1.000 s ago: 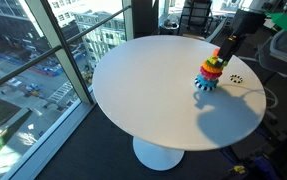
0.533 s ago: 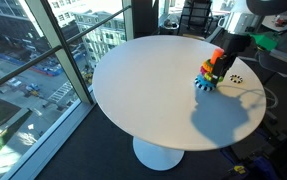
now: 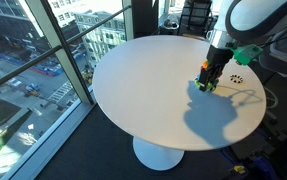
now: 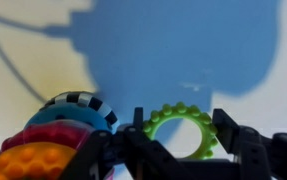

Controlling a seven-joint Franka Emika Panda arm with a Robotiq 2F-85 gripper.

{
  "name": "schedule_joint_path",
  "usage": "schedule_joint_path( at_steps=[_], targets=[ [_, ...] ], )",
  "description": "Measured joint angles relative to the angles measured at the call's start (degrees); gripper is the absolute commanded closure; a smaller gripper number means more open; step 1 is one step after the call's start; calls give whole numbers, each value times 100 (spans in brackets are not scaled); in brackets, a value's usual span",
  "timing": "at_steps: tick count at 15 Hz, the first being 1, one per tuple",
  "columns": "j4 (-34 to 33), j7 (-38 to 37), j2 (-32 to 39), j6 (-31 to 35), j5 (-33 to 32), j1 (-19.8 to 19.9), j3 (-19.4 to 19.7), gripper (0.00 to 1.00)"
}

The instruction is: Pick up the green ring from the stack and put it on the table

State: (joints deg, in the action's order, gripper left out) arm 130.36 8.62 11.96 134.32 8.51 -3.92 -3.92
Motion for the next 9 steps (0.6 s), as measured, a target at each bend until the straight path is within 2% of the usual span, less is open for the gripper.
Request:
schedule_joint_path(
  at_steps=[9],
  targets=[
    [-341,-466,765,642,-167,-29,-3,56]
  ],
)
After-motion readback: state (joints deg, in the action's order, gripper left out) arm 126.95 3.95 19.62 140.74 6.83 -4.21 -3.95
